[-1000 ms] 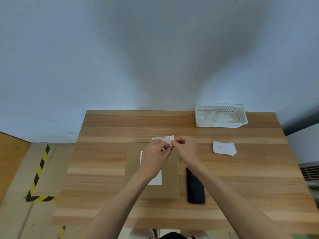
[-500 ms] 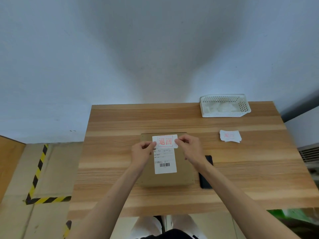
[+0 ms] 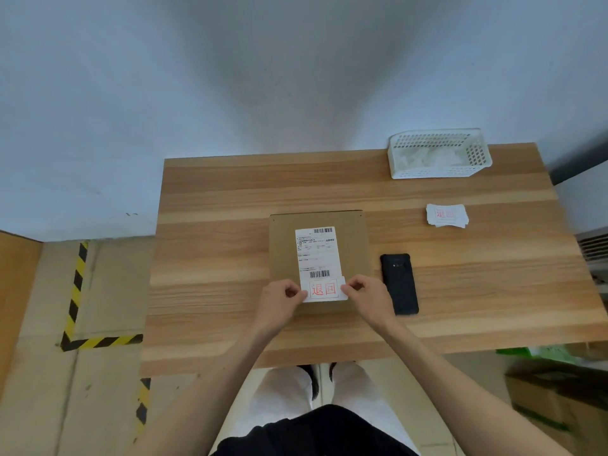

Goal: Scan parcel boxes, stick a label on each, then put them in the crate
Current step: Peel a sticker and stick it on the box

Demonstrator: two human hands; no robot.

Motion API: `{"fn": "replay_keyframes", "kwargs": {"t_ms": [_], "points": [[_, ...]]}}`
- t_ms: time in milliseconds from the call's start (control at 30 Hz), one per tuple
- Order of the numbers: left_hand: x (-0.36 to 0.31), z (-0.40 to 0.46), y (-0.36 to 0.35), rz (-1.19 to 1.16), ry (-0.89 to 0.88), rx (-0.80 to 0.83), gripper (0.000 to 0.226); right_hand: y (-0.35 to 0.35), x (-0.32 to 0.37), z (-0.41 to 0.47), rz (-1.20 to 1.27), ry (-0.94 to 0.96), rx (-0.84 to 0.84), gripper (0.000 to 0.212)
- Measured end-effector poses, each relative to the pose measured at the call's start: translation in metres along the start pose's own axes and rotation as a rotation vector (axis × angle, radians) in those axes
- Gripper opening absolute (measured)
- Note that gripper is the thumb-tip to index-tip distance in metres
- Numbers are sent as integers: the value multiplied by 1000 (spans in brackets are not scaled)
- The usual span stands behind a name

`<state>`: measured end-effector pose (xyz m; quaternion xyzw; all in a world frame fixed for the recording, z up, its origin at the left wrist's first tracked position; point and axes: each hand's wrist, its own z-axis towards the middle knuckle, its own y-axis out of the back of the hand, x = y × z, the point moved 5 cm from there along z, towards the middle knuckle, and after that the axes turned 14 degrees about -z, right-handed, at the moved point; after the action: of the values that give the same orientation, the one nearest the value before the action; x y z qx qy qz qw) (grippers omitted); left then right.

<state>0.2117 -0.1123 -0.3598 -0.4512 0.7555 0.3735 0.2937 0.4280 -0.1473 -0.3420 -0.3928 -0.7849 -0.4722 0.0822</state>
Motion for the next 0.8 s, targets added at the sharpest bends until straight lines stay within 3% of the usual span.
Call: {"fn": "replay_keyframes", "kwargs": {"t_ms": [333, 800], "points": [[28, 7, -20, 186, 27, -20, 29, -29, -24, -2, -193, -53, -2, 24], [32, 10, -21, 190, 25, -29, 30, -30, -23, 8, -398, -56, -28, 28]]}}
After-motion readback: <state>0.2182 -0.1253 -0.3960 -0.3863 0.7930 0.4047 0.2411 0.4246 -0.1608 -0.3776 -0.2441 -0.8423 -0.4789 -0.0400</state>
